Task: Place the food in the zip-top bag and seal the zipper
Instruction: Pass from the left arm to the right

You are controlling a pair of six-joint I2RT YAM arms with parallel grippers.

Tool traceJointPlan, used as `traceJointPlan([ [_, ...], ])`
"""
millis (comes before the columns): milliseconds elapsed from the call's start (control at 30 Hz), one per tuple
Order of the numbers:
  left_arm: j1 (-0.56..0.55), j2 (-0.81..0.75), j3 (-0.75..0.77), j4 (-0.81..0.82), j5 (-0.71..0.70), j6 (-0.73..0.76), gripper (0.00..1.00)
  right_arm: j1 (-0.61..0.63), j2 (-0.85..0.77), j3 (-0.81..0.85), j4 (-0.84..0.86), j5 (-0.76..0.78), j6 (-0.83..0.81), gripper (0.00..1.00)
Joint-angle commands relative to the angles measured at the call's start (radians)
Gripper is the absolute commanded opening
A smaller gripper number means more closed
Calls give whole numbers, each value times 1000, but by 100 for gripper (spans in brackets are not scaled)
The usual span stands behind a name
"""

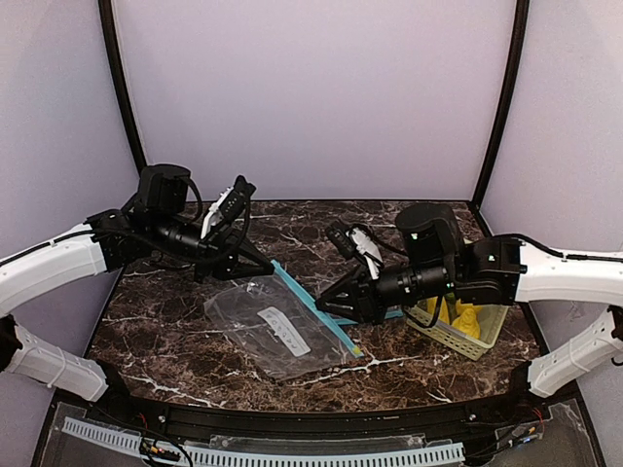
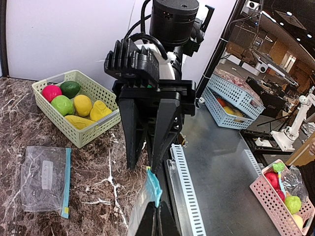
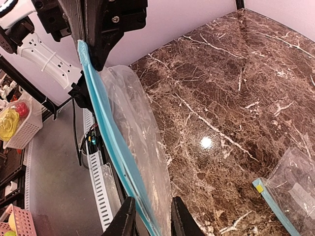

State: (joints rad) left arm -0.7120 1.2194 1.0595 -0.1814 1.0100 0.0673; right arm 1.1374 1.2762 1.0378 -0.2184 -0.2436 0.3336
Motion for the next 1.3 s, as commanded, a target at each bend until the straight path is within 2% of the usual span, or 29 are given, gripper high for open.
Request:
traceJointPlan([
  [0,-9,-1,23,-20,19,9,1,-12,-8,30,12,-16,-23,24],
  [500,-8,2,22,-22,19,12,1,-13,65,54,20,-79,-40,22],
  [733,-9,3,23,-23,18,13,1,-14,80,55,38,-85,-39,13],
  [933,-9,3,22,-23,13,14,1,-13,72,49,43,-72,-31,1],
  [1067,-8,-2,22,-26,-69,14,2,-15,59,40,40,-27,6,0],
  [1133,-8,-9,19,-24,-145,14,21,-19,48,33,20,24,38,0],
  [1167,-8,-13,18,-22,-178,10,36,-25,39,29,6,49,55,0],
  [1233,-9,-26,11,-15,-274,9,51,-46,22,14,-30,95,95,0],
  [1267,-9,-39,5,-13,-338,9,54,-59,13,8,-55,119,113,0],
])
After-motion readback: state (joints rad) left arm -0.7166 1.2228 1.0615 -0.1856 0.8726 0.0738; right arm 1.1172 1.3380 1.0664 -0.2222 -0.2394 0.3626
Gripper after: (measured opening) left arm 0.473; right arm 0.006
